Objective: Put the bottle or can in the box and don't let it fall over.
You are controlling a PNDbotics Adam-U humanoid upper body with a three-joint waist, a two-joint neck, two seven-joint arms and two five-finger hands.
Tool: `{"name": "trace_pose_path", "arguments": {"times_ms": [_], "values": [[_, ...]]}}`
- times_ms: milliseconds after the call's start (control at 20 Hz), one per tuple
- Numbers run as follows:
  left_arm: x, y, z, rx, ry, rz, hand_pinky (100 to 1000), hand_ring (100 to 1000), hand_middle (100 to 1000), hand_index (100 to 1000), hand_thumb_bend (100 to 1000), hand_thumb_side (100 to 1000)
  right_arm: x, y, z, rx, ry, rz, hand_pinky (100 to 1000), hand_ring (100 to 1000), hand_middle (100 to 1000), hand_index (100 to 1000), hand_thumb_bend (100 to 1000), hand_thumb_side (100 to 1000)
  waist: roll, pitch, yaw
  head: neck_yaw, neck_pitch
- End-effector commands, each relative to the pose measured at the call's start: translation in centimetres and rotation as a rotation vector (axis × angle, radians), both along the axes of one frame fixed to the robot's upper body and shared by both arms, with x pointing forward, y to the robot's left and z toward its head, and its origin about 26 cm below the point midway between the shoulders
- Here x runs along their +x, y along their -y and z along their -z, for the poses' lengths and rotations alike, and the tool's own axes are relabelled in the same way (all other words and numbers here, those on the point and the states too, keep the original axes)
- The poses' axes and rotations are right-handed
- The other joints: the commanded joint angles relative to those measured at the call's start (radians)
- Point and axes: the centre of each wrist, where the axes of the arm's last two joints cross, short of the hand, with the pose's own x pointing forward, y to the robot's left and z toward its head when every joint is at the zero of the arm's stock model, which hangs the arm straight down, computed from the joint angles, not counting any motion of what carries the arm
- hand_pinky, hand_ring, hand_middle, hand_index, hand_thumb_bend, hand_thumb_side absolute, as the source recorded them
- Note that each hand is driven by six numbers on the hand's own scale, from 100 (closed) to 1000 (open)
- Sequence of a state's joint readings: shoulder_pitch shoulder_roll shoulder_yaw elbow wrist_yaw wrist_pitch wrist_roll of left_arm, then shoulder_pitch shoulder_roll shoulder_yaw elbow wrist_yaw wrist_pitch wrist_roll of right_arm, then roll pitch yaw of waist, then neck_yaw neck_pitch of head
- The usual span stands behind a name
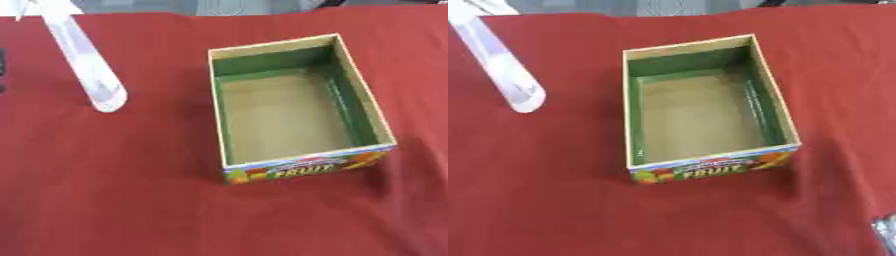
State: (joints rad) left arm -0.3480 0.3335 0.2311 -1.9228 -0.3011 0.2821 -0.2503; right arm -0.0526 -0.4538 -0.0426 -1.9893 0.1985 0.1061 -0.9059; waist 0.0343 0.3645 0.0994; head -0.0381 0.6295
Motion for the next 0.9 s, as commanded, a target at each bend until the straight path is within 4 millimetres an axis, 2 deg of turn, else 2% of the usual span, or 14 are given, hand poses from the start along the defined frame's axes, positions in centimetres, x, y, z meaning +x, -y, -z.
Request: {"name": "trace_pose_path", "arguments": {"times_ms": [50, 900], "values": [[-0.2, -0.1, -0.9, 0.027, 0.028, -0.005, 889, 1000, 1000, 916, 178, 895, 0.0, 0.3, -0.8, -0.031, 0.023, 0.002, 544, 502, 509, 680, 100, 1000, -0.001, -0.019, -0.001, -0.003, -0.014], [1.5, 0.8, -0.7, 0.062, 0.002, 0.022, 869, 1000, 1000, 896, 156, 893, -0.3, 0.7, -0.6, -0.035, 0.018, 0.014, 544, 501, 507, 679, 100, 1000, 0.009, -0.025, -0.021, -0.014, -0.008]]}}
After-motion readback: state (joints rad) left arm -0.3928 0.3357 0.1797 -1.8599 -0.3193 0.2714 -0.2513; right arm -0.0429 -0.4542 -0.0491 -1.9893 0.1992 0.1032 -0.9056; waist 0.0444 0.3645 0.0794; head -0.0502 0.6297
